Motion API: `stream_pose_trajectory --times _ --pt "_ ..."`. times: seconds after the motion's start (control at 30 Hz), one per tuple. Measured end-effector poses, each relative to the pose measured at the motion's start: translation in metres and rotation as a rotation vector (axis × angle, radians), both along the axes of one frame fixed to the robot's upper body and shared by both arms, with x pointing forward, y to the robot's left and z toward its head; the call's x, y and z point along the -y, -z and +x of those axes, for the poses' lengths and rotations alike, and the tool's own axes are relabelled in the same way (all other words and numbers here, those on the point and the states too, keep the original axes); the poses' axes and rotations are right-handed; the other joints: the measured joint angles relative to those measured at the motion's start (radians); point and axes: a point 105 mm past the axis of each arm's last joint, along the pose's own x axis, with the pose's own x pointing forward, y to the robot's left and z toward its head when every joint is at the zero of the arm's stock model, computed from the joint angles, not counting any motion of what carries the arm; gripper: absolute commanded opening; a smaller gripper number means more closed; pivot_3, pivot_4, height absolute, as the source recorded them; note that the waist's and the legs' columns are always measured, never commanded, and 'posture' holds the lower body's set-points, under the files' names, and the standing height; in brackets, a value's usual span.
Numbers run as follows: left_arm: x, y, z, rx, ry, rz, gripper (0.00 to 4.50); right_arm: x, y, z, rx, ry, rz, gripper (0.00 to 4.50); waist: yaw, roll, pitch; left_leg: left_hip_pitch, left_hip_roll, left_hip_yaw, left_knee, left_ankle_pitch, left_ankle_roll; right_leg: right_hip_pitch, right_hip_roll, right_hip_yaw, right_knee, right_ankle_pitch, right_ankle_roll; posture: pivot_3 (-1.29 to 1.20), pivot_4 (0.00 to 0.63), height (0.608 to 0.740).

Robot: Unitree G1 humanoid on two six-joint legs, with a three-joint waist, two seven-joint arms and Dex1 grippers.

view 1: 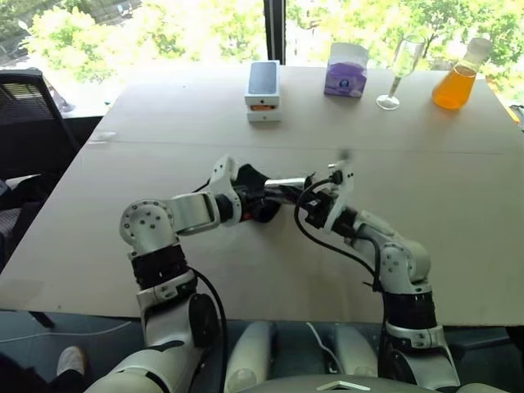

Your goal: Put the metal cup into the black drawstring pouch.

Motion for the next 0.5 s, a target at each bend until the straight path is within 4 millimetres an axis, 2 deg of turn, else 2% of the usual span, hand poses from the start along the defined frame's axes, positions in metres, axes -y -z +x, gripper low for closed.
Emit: stream_pose_trajectory --times 0.37,0.5 --pt "-0.003 -0.004 -0.001 0.005 -0.025 0.015 0.0 -0.002 0.021 0.003 0.045 -0.004 -0.144 0.05 0.0 0.0 0.0 0.0 0.0 0.0 0.0 0.0 0.0 0.0 0.0 0.0 0.0 0.0 0.0 0.0 0.15 0.74" --pt "-0.003 -0.012 -0.001 0.026 -0.025 -0.012 0.0 -0.004 0.024 0.005 0.072 0.004 -0.174 0.05 0.0 0.0 0.0 0.0 0.0 0.0 0.0 0.0 0.0 0.0 0.0 0.0 0.0 0.0 0.0 0.0 0.15 0.74"
